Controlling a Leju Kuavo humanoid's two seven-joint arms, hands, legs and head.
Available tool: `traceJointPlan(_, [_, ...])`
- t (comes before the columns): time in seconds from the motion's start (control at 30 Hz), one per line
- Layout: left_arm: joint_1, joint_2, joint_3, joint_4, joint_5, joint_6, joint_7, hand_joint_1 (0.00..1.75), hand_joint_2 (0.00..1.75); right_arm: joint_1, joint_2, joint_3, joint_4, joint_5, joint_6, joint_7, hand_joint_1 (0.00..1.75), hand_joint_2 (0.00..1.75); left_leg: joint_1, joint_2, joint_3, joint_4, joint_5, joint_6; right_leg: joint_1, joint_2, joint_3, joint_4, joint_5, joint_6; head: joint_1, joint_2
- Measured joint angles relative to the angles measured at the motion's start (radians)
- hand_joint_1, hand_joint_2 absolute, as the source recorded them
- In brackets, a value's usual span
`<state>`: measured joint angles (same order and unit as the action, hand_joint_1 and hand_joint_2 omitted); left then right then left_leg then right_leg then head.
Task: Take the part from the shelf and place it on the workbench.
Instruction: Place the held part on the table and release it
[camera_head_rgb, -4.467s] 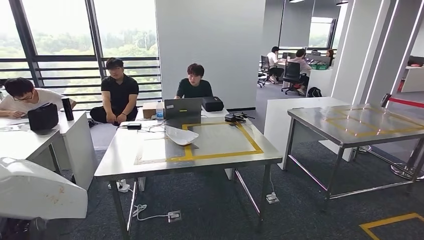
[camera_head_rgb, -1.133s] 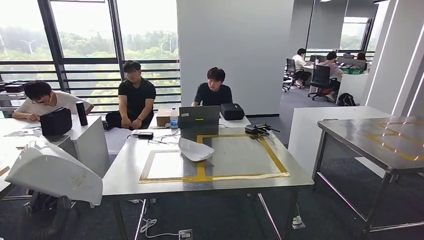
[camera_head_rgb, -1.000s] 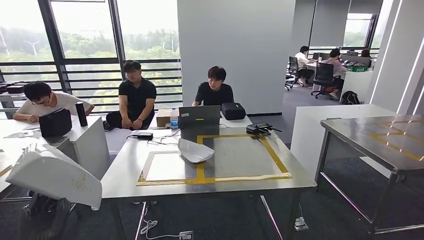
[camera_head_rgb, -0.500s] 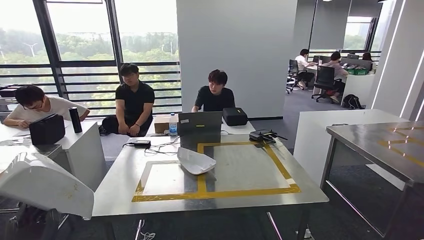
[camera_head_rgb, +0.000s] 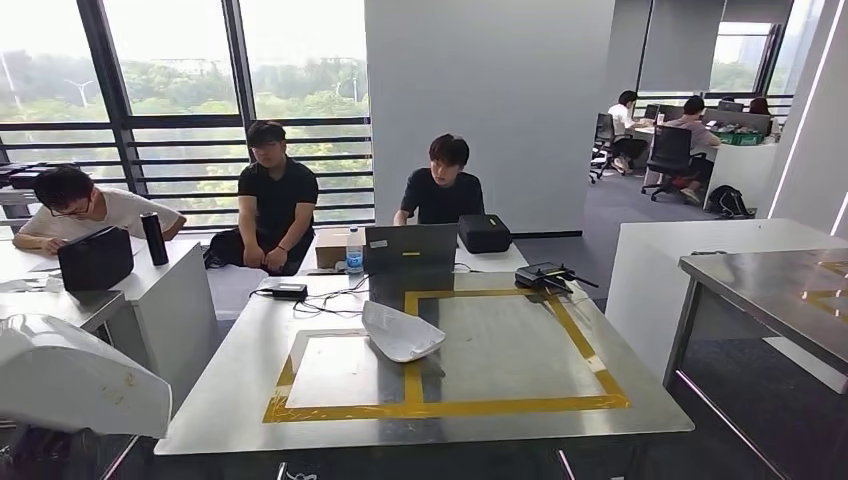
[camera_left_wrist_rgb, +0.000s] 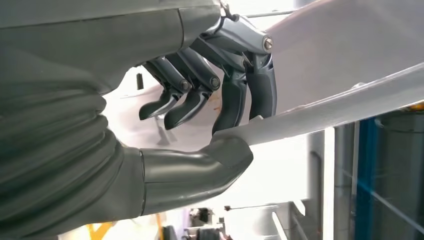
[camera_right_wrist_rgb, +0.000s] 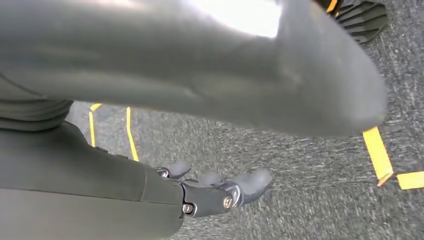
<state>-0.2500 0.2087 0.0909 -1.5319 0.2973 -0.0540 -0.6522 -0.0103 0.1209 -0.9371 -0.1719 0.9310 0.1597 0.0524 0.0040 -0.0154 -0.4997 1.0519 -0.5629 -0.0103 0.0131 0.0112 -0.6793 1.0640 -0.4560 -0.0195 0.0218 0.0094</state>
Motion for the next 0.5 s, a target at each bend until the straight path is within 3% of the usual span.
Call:
traceJointPlan(0.07, [0.003,0.002,0.007,0.001,0.005,-0.001,-0.002,1.75,1.75,-0.002,0.001,0.0,0.0,-0.001,0.0,-0.002,0.0,0.0,0.0,-0.001,0.013,0.017,-0.002,-0.011,-0.003,0.0,0.032,-0.009,0.003,-0.011,-0.001,0.0])
traceJointPlan(0.1, [0.002,0.004,0.01,0.002,0.007,-0.002,-0.003,1.75,1.75,-0.004,0.002,-0.001,0.0,-0.001,0.0,-0.004,0.0,0.0,0.0,0.001,-0.001,0.047,0.001,-0.015,-0.005,-0.001,0.049,-0.012,0.001,-0.017,-0.001,0.0])
traceJointPlan(0.17, [0.004,0.006,0.016,0.004,0.009,-0.003,-0.005,1.75,1.75,-0.008,0.002,-0.002,0.0,-0.002,-0.001,-0.008,0.0,0.0,0.001,0.005,-0.07,0.155,-0.013,-0.022,-0.008,-0.001,0.076,-0.018,-0.013,-0.026,-0.003,0.0])
traceJointPlan(0.23, [0.008,0.009,0.022,0.009,0.009,-0.005,-0.006,1.75,1.75,-0.011,0.003,-0.002,0.0,-0.001,-0.001,-0.013,0.0,0.0,0.001,0.006,-0.159,0.253,-0.074,-0.026,-0.008,0.0,0.103,-0.021,-0.036,-0.03,-0.004,0.0])
traceJointPlan(0.3, [0.011,0.011,0.026,0.014,0.009,-0.007,-0.007,1.75,1.75,-0.009,0.003,-0.002,0.0,0.0,-0.001,-0.014,0.0,0.0,0.0,0.006,-0.208,0.257,-0.119,-0.026,-0.008,0.003,0.137,-0.022,-0.064,-0.031,-0.005,0.0])
traceJointPlan(0.33, [0.012,0.012,0.027,0.016,0.009,-0.008,-0.007,1.75,1.75,-0.007,0.004,-0.002,0.0,0.0,-0.001,-0.015,0.0,0.0,-0.001,0.006,-0.215,0.222,-0.106,-0.023,-0.008,0.004,0.156,-0.022,-0.079,-0.03,-0.005,0.0])
traceJointPlan(0.37, [0.012,0.014,0.027,0.018,0.009,-0.009,-0.007,1.75,1.75,-0.006,0.005,-0.002,0.0,0.0,-0.001,-0.015,0.0,0.0,-0.004,0.006,-0.215,0.168,-0.06,-0.018,-0.008,0.004,0.171,-0.023,-0.093,-0.028,-0.005,0.0])
traceJointPlan(0.43, [0.013,0.015,0.029,0.024,0.009,-0.009,-0.007,1.75,1.75,-0.007,0.009,-0.003,0.002,0.0,-0.001,-0.016,0.0,0.0,-0.012,0.005,-0.216,0.054,0.08,-0.004,-0.006,0.008,0.196,-0.023,-0.121,-0.021,-0.006,0.0])
traceJointPlan(0.47, [0.014,0.015,0.03,0.026,0.009,-0.009,-0.007,1.75,1.75,-0.009,0.01,-0.003,0.003,-0.001,0.0,-0.016,0.0,0.0,-0.015,0.005,-0.214,0.018,0.134,0.003,-0.005,0.01,0.204,-0.027,-0.133,-0.016,-0.006,-0.001])
traceJointPlan(0.5, [0.014,0.015,0.031,0.026,0.009,-0.009,-0.006,1.75,1.75,-0.01,0.012,-0.003,0.004,-0.001,0.001,-0.014,0.0,0.0,-0.016,0.005,-0.209,-0.001,0.163,0.009,-0.003,0.012,0.215,-0.026,-0.137,-0.011,-0.007,-0.001])
